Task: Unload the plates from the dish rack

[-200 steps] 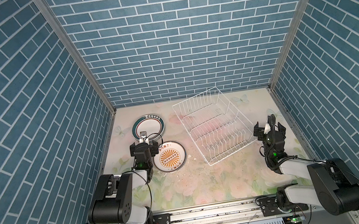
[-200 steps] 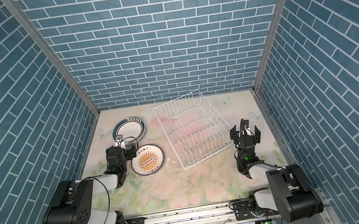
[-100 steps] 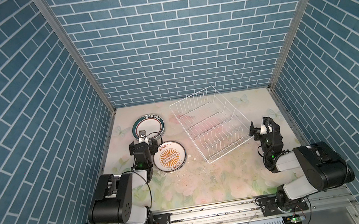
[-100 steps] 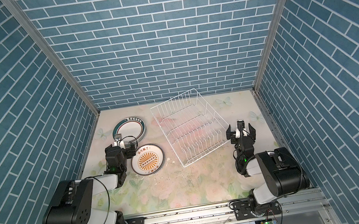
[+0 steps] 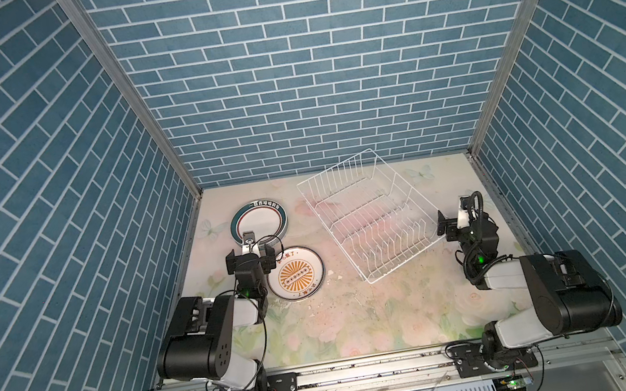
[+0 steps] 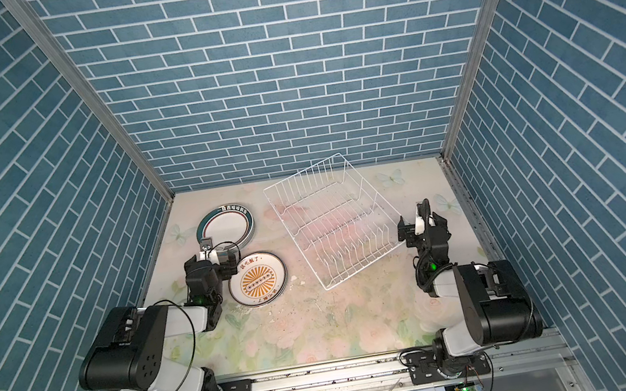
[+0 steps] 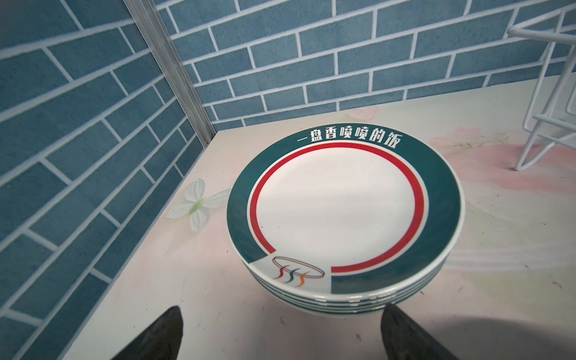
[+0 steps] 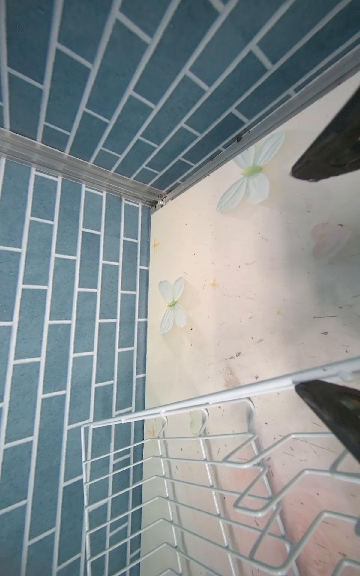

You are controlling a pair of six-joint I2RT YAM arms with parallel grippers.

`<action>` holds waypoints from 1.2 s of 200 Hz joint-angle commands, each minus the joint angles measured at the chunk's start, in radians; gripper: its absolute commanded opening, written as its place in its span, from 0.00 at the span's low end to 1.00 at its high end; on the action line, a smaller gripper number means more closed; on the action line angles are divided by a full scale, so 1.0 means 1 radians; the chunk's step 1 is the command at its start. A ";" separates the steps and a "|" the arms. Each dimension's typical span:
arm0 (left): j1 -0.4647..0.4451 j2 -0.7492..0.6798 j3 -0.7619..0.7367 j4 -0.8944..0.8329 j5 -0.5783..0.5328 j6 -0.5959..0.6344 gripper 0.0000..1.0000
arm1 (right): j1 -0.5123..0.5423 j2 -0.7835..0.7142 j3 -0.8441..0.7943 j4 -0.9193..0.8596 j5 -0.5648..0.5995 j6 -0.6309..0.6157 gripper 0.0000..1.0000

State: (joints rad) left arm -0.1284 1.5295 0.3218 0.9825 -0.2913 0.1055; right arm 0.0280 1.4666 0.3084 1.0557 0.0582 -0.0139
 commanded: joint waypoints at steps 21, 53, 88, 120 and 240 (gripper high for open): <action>0.004 0.006 -0.008 0.036 -0.005 -0.002 0.99 | -0.036 0.073 0.011 -0.050 -0.058 0.015 0.99; 0.005 0.004 0.014 -0.007 -0.026 -0.016 0.99 | -0.036 0.075 0.026 -0.072 0.074 0.059 0.99; 0.010 0.006 0.020 -0.021 -0.028 -0.022 0.99 | -0.037 0.075 0.025 -0.071 0.154 0.086 0.99; 0.016 0.005 0.029 -0.036 -0.028 -0.031 0.99 | -0.037 0.075 0.046 -0.109 0.155 0.088 0.99; 0.029 0.004 0.038 -0.057 -0.022 -0.042 0.99 | -0.037 0.078 0.068 -0.153 0.152 0.091 0.99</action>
State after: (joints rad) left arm -0.1043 1.5299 0.3382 0.9367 -0.3134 0.0742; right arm 0.0051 1.5146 0.3630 1.0195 0.1368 0.0830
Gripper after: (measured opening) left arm 0.994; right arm 0.991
